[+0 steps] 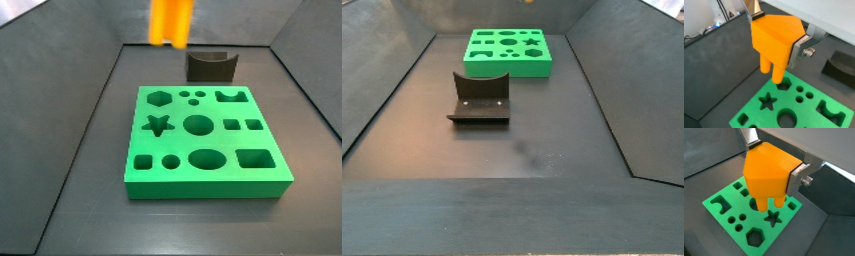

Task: Pick up the 3 prong object. Move up. Place the 3 prong object on the fixture. Regrasp the 3 prong object. Move to above the board. Insert the 3 prong object.
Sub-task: Insert the 3 prong object.

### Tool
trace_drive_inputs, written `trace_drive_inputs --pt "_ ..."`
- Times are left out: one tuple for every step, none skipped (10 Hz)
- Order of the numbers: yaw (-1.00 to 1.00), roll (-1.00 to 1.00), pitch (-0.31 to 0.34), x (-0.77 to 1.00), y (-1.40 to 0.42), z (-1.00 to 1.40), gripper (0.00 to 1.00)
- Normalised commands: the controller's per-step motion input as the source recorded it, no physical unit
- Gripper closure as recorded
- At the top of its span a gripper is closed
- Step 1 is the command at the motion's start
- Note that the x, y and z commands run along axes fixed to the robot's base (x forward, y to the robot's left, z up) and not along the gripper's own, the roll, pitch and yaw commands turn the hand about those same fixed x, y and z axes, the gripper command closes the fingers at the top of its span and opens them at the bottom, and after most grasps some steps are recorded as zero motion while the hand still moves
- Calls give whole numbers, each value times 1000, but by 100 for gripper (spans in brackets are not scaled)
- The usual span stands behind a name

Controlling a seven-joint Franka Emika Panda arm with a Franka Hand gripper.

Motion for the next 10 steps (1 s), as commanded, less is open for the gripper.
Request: trace_drive_inputs --pt "-214 259 79 374 40 -754 100" --pt "-54 391 11 320 -9 -569 100" --pt "0 471 0 189 -126 -411 100" --pt "-394 109 0 109 -43 -391 100" --pt "-643 0 -99 0 0 -223 100" --pt "-720 -39 -227 -286 57 -191 100" --pt "-826 -36 -211 -183 31 -263 100" --pt "-823 -43 -211 -189 29 -263 100" --pt "-791 -104 -236 -189 0 -237 100" --pt "-757 -161 -267 -149 0 -166 100"
